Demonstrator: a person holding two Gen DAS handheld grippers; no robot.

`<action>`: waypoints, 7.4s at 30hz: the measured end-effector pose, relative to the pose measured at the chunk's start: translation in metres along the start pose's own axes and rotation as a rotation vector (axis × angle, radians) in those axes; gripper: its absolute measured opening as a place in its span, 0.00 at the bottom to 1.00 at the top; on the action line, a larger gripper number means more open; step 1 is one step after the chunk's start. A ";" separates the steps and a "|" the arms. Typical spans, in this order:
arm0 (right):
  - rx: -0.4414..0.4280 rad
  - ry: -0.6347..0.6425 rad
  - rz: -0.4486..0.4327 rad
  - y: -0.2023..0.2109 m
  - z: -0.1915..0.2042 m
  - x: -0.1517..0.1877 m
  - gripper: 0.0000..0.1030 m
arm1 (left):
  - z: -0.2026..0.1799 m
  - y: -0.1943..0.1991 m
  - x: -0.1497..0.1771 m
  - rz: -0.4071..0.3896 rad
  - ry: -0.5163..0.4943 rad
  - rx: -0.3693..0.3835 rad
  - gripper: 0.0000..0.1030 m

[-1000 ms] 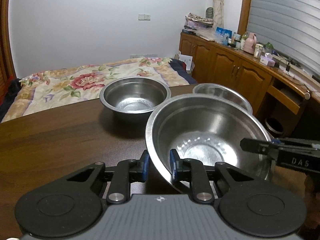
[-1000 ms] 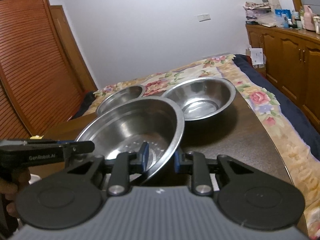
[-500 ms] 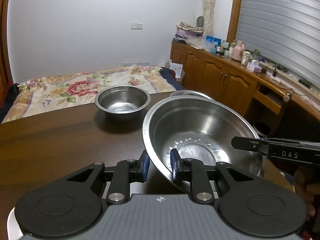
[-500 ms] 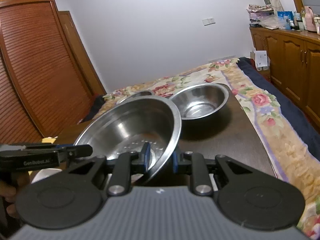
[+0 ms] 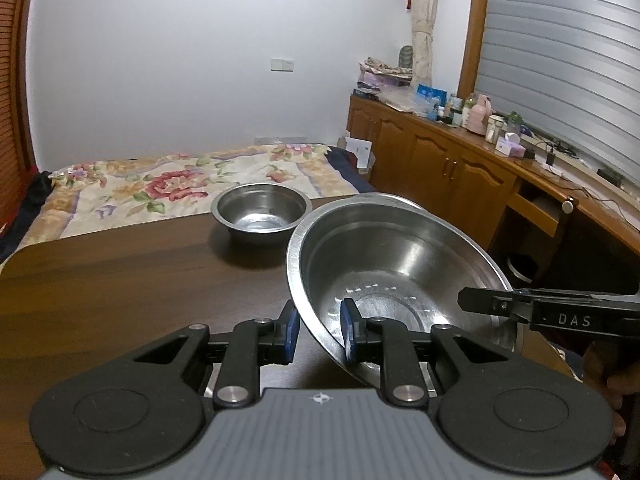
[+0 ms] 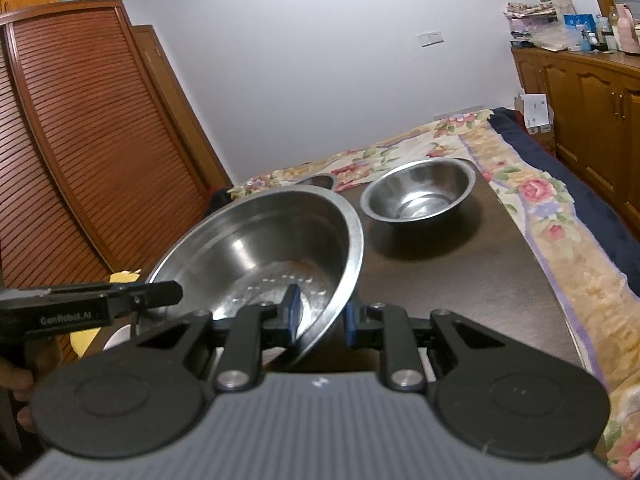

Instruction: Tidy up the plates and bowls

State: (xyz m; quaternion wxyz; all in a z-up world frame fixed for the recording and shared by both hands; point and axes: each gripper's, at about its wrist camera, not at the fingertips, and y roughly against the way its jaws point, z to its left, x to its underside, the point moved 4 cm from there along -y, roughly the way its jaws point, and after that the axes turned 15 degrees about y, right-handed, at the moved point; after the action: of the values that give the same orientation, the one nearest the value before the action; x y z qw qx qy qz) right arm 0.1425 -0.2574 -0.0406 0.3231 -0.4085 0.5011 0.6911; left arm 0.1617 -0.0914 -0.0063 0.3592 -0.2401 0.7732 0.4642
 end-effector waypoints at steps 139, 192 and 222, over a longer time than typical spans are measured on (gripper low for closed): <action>0.105 0.020 0.102 -0.096 -0.115 -0.040 0.39 | -0.046 -0.230 -0.072 0.286 -0.207 0.079 0.33; 0.121 0.143 -0.101 0.013 -0.009 -0.096 0.14 | -0.042 -0.014 -0.090 0.001 -0.188 0.151 0.20; -0.007 0.096 0.005 0.026 0.032 -0.005 0.14 | 0.001 0.021 0.019 0.095 -0.131 0.106 0.21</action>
State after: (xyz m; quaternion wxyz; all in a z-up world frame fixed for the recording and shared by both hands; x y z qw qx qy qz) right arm 0.1149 -0.2341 -0.0201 0.2954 -0.4409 0.5146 0.6735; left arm 0.1354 -0.0816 -0.0098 0.3989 -0.1532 0.7819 0.4539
